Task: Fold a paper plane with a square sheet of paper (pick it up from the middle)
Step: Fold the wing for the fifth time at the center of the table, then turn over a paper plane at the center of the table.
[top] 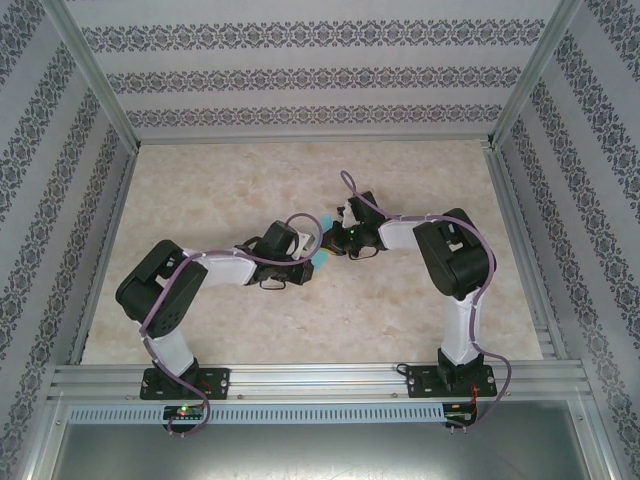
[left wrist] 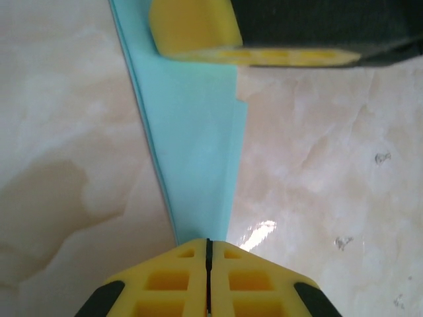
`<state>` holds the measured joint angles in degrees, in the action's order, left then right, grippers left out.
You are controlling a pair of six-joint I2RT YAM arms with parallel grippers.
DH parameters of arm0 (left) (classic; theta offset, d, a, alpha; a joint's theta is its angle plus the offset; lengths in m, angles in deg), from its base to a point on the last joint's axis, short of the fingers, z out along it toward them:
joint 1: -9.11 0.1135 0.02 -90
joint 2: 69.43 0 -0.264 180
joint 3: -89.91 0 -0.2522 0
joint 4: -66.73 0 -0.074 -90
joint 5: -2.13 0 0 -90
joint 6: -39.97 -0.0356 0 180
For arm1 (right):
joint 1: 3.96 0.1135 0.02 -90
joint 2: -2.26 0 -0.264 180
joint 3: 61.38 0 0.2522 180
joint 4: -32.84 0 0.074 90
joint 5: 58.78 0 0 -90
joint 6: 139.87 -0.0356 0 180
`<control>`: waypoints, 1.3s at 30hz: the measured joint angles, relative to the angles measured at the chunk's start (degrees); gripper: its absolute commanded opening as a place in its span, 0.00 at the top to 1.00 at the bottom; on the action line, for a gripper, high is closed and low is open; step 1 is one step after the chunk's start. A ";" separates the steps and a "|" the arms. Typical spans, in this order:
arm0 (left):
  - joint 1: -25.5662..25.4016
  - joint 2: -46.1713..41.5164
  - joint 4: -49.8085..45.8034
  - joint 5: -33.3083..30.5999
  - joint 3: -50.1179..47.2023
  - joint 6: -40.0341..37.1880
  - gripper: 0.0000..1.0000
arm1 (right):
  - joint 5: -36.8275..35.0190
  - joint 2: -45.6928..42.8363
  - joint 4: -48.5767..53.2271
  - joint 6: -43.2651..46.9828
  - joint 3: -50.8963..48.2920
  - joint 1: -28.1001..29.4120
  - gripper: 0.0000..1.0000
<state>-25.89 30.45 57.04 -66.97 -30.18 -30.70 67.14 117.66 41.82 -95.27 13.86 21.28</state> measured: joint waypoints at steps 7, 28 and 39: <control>-1.01 -2.60 -0.31 -1.09 -2.97 0.57 0.91 | 0.02 0.39 2.19 0.83 1.33 0.00 0.98; -2.14 -13.22 -19.30 -0.44 -1.92 3.13 0.72 | -1.11 -0.57 7.61 4.11 4.48 -0.35 0.79; -2.14 -8.07 -21.88 -4.09 10.82 -0.33 0.49 | -0.46 -16.57 11.65 7.56 2.47 -3.21 0.58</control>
<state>-28.04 22.38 35.16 -71.05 -19.36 -31.03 66.68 101.09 53.47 -87.71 16.33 18.07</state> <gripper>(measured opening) 0.494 0.407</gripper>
